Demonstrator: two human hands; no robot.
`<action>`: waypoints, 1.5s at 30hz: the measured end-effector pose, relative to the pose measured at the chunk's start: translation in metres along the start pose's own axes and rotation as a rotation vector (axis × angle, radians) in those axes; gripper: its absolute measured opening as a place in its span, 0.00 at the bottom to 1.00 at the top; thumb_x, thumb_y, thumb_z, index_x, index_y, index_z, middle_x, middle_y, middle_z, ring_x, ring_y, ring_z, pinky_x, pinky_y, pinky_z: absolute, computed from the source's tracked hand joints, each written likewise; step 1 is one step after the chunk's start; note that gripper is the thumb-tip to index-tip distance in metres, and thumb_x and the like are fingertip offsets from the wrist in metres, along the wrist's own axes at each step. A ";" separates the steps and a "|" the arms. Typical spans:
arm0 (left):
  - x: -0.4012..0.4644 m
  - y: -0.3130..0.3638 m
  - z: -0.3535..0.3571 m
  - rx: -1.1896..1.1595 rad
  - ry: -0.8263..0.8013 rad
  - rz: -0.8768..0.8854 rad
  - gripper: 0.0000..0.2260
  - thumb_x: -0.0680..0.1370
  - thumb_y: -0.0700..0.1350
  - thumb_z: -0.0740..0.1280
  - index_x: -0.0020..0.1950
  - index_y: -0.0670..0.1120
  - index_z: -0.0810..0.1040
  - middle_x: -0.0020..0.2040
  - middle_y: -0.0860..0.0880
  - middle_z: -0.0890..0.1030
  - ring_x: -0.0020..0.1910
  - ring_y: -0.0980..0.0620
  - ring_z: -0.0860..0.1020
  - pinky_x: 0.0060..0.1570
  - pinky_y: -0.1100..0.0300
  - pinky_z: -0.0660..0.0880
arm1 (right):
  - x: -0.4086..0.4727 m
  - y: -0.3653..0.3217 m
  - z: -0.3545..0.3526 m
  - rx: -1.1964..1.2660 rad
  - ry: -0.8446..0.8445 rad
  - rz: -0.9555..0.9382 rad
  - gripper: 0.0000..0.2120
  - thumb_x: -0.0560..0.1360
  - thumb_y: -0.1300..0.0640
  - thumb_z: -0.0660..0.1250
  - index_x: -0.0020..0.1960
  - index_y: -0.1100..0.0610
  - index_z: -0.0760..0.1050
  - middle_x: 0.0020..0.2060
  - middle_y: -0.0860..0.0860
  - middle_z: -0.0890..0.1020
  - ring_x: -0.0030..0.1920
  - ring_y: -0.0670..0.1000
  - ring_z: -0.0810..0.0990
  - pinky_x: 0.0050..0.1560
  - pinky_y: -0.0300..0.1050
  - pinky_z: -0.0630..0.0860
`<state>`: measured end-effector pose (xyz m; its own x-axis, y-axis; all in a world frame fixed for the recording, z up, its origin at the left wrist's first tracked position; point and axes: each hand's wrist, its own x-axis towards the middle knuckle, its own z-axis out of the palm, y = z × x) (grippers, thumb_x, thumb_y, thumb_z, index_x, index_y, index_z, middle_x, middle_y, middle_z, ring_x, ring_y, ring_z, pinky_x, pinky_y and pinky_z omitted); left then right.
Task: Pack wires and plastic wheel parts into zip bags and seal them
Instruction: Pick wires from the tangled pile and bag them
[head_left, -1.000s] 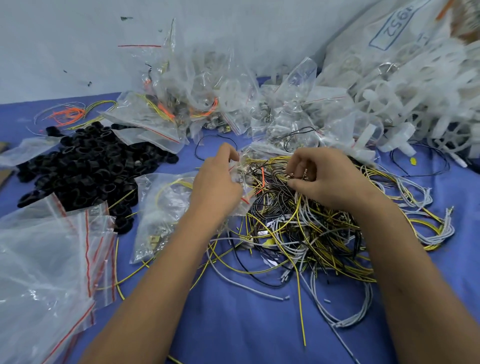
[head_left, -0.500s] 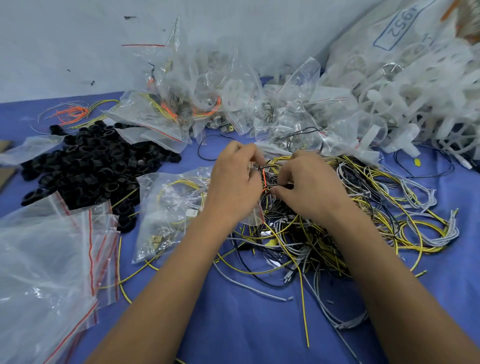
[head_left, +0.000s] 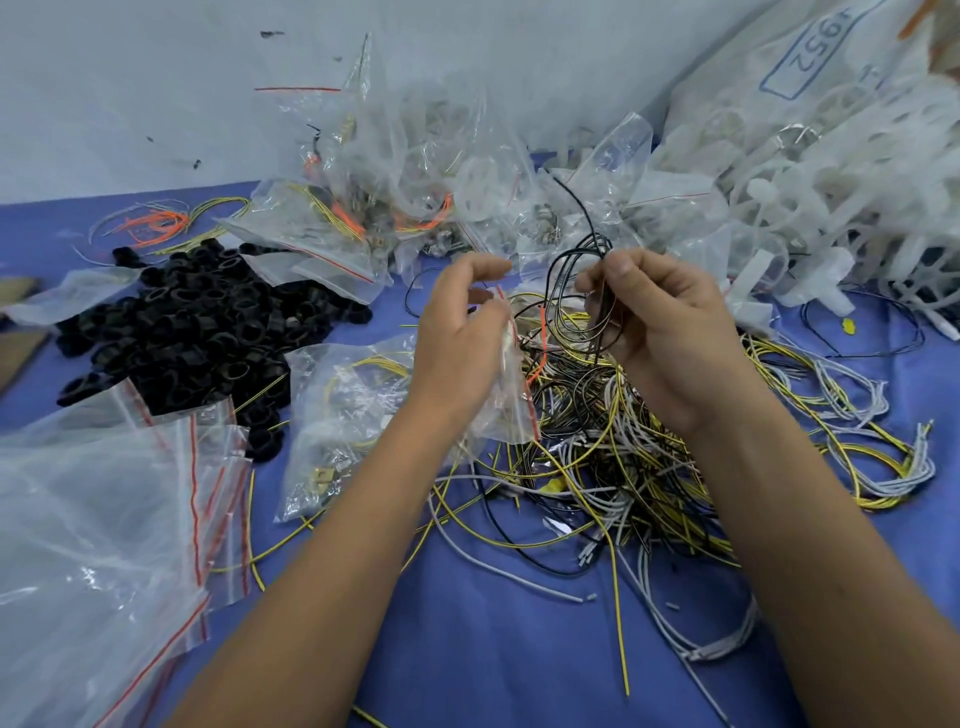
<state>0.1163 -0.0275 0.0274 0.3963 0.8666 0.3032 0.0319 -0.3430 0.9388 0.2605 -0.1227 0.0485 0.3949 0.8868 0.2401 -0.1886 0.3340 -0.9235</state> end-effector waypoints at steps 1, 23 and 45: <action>0.000 0.002 -0.003 -0.062 -0.056 0.013 0.14 0.77 0.43 0.61 0.60 0.50 0.79 0.59 0.54 0.81 0.55 0.60 0.77 0.54 0.62 0.75 | 0.000 0.000 -0.001 0.036 -0.026 -0.003 0.10 0.80 0.56 0.65 0.41 0.53 0.81 0.42 0.51 0.82 0.39 0.47 0.74 0.37 0.37 0.70; 0.005 -0.026 -0.014 0.412 -0.082 0.009 0.03 0.78 0.40 0.73 0.47 0.47 0.86 0.35 0.59 0.81 0.32 0.66 0.75 0.35 0.71 0.68 | 0.015 -0.006 -0.033 0.025 0.671 -0.224 0.13 0.84 0.55 0.64 0.41 0.54 0.78 0.29 0.45 0.79 0.31 0.45 0.74 0.33 0.40 0.71; 0.012 0.025 -0.061 0.283 -0.246 -0.352 0.08 0.75 0.30 0.73 0.40 0.40 0.79 0.35 0.41 0.78 0.29 0.50 0.77 0.29 0.64 0.75 | -0.012 0.026 0.034 -0.316 -0.351 0.044 0.09 0.83 0.64 0.62 0.45 0.65 0.76 0.37 0.46 0.83 0.39 0.43 0.80 0.40 0.36 0.77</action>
<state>0.0665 -0.0034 0.0642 0.5198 0.8480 -0.1031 0.4357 -0.1594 0.8859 0.2206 -0.1136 0.0317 0.0548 0.9705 0.2348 0.1057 0.2282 -0.9679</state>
